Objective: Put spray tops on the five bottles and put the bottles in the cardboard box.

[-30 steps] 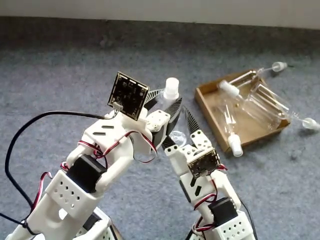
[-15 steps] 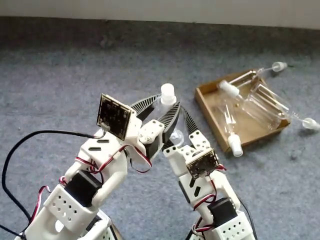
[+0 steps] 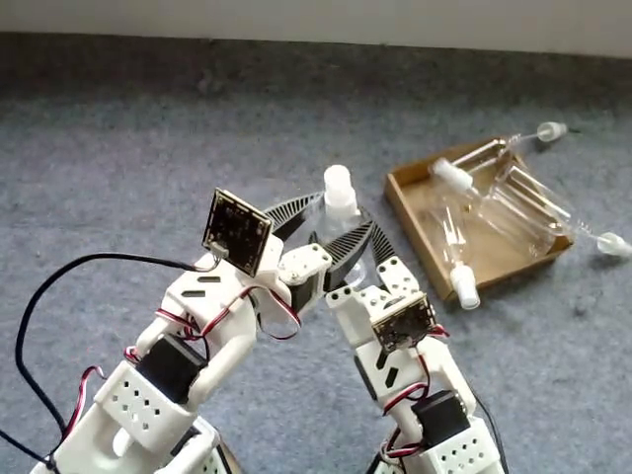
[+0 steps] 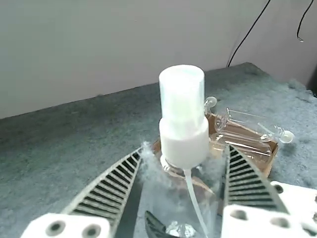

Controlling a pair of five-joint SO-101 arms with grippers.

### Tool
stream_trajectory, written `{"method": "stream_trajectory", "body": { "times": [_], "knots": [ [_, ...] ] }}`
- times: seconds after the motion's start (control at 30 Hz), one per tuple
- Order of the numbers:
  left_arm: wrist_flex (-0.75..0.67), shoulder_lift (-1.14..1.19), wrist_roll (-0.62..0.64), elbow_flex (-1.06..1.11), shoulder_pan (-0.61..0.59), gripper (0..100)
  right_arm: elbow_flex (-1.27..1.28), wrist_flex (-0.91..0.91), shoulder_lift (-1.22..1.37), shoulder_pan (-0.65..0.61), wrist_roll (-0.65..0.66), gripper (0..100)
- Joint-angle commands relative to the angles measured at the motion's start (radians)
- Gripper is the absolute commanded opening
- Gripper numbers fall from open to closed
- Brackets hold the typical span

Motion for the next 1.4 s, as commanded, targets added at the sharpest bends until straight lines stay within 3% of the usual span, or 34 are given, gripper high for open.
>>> {"method": "stream_trajectory", "body": {
  "times": [0.0, 0.5, 0.63, 0.77, 1.03, 1.2, 1.37],
  "knots": [
    [0.021, -0.016, -0.003, -0.058, -0.059, 21, 0.173, 0.002, -0.013, -0.008, -0.002, 5.6],
    [0.546, -0.027, 0.002, -0.404, -0.074, 21, 0.173, 0.004, -0.012, -0.002, 0.002, 5.6],
    [0.592, -0.16, -0.005, -0.409, -0.104, 12, 0.173, 0.004, -0.013, -0.002, 0.002, 5.6],
    [0.594, -0.352, -0.005, -0.305, -0.179, 0, 0.173, 0.004, -0.013, -0.002, -0.003, 5.6],
    [0.588, -0.634, -0.003, 0.104, -0.174, 3, 0.11, 0.002, -0.005, -0.002, -0.003, 5.6],
    [0.594, -0.682, -0.008, 0.229, -0.041, 3, 0.068, 0.004, -0.005, -0.002, -0.003, 5.6],
    [0.621, -0.682, -0.127, 0.288, 0.084, 3, 0.051, 0.004, -0.005, -0.001, -0.005, 5.6]
  ]
}}
